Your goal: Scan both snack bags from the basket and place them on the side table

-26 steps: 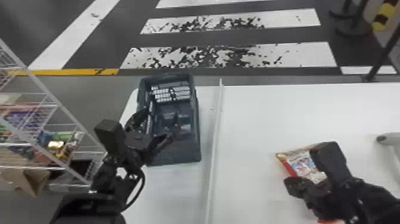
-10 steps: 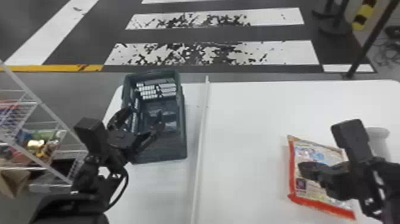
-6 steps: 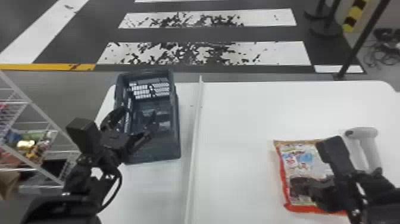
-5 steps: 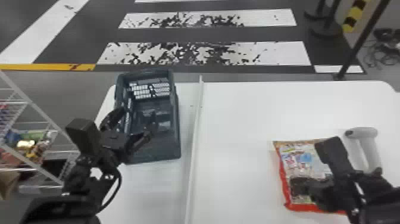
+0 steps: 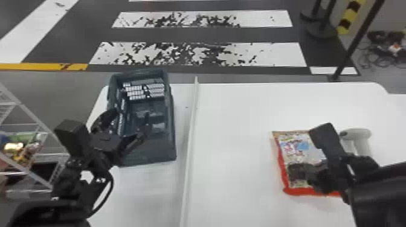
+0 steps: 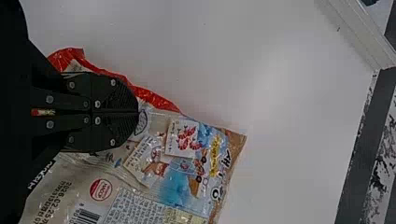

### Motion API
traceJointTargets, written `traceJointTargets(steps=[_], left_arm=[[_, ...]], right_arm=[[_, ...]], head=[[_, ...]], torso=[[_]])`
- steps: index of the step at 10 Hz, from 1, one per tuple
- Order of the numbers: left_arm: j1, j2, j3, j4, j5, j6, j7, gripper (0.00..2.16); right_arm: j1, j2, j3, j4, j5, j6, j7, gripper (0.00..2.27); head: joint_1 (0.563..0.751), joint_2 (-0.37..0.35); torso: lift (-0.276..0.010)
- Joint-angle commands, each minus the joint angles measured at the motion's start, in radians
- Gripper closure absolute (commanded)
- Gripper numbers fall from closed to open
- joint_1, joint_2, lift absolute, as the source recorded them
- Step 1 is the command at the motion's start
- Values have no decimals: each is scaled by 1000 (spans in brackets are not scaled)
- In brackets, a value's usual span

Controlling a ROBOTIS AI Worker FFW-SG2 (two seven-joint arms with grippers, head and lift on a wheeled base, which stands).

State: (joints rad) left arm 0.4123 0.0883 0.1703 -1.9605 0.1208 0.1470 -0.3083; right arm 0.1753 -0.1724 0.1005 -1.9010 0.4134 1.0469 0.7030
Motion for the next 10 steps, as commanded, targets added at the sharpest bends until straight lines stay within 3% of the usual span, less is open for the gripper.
traceJointTargets(steps=[1, 3, 4, 5, 6, 7, 10], left_arm=[[0, 1, 3, 2, 2, 0, 0, 147], [-3, -1, 3, 2, 2, 3, -2, 147], [-3, -1, 3, 2, 2, 3, -2, 147], [-3, -1, 3, 2, 0, 3, -2, 147], [-1, -2, 5, 2, 0, 3, -2, 147], [0, -2, 5, 0, 0, 3, -2, 147], [-1, -1, 6, 5, 2, 3, -2, 147]], right_arm=[[-16, -1, -1, 14, 10, -14, 1, 2250], [12, 2, -11, -41, -15, -14, -7, 2226], [39, 10, -30, -116, -45, -8, -25, 2010], [56, 14, -67, -205, -113, 29, -33, 1325], [62, 21, -105, -271, -150, 57, -46, 272], [62, 24, -130, -302, -151, 91, -99, 26], [44, 22, -246, -247, -142, 134, -220, 29]], head=[[695, 68], [695, 65], [695, 69], [695, 71], [695, 76], [695, 77], [695, -1]], torso=[[-75], [-75], [-75], [-75], [-75], [-75], [-75]])
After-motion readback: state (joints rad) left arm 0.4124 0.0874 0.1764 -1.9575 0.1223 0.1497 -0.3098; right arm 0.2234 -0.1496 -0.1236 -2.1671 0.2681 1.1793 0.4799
